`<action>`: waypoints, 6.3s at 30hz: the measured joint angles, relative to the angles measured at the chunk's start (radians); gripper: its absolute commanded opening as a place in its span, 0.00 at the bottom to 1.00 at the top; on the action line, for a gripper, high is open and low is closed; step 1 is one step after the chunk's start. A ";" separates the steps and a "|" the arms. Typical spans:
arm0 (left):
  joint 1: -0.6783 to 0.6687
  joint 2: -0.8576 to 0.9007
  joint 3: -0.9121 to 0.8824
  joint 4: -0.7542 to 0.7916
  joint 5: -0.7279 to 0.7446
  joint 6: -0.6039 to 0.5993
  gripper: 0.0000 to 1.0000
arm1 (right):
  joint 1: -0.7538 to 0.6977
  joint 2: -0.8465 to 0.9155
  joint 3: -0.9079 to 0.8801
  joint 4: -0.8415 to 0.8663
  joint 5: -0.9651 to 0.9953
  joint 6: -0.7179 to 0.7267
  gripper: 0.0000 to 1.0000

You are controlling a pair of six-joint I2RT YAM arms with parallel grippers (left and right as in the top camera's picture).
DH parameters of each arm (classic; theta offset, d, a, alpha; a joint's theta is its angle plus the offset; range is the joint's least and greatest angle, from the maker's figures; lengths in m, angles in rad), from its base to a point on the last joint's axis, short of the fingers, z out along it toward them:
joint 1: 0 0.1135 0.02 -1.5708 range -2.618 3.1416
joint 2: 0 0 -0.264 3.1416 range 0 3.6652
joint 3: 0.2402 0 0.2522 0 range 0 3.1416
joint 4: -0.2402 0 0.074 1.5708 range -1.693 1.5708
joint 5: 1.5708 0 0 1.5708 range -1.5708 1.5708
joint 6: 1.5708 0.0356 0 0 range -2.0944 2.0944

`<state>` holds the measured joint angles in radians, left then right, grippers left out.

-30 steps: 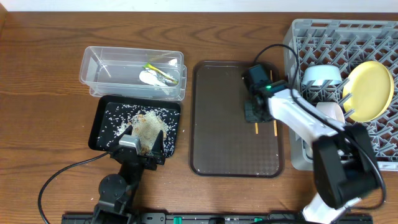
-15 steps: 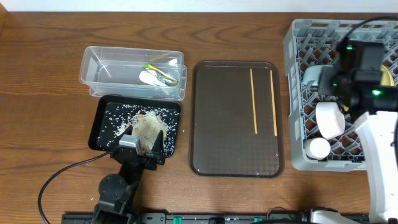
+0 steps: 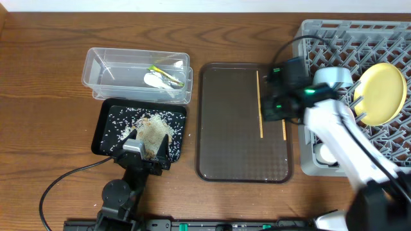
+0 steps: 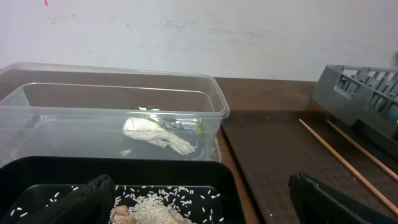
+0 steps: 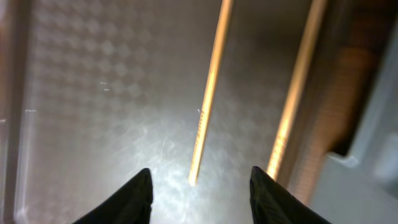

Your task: Sort waste into correct bins and load items into the dishwasher rack

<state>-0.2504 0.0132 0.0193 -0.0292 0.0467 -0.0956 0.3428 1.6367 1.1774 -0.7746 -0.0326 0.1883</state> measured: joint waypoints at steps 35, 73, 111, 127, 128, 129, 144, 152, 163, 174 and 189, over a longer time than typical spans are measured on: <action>0.000 0.000 0.000 0.000 0.000 0.000 0.91 | -0.405 -0.178 0.249 -0.056 0.113 -0.194 0.01; 0.000 0.000 0.000 0.000 0.000 0.000 0.91 | -0.046 0.041 0.154 -0.108 0.099 0.021 0.36; 0.000 0.000 0.000 0.000 0.000 0.000 0.91 | -0.106 0.335 0.128 0.036 0.212 0.026 0.12; 0.000 0.000 0.000 0.000 0.000 0.000 0.91 | -0.085 0.335 0.127 -0.034 0.112 0.010 0.01; 0.000 0.000 0.000 0.000 0.000 0.000 0.91 | -0.086 0.324 0.139 -0.052 0.094 0.003 0.01; 0.000 0.000 0.000 0.000 0.000 0.000 0.91 | -0.089 0.306 0.155 -0.070 0.080 -0.010 0.01; 0.000 0.000 0.000 0.000 0.000 0.000 0.91 | -0.499 -0.027 0.293 -0.010 0.268 -0.280 0.01; 0.000 0.000 0.000 0.000 0.000 0.000 0.91 | -0.564 0.085 0.278 -0.005 0.264 -0.328 0.46; 0.000 0.000 0.000 0.000 0.000 0.000 0.91 | -0.533 -0.116 0.275 -0.120 0.161 -0.289 0.53; 0.000 0.000 0.000 0.000 0.000 0.000 0.91 | -0.363 -0.648 0.279 -0.265 -0.218 -0.246 0.99; 0.000 0.000 0.000 0.000 0.000 0.000 0.91 | -0.312 -1.040 0.268 -0.518 -0.190 -0.244 0.99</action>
<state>-0.2504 0.0132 0.0193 -0.0292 0.0467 -0.0956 0.0303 0.5972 1.4456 -1.2930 -0.2222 -0.0555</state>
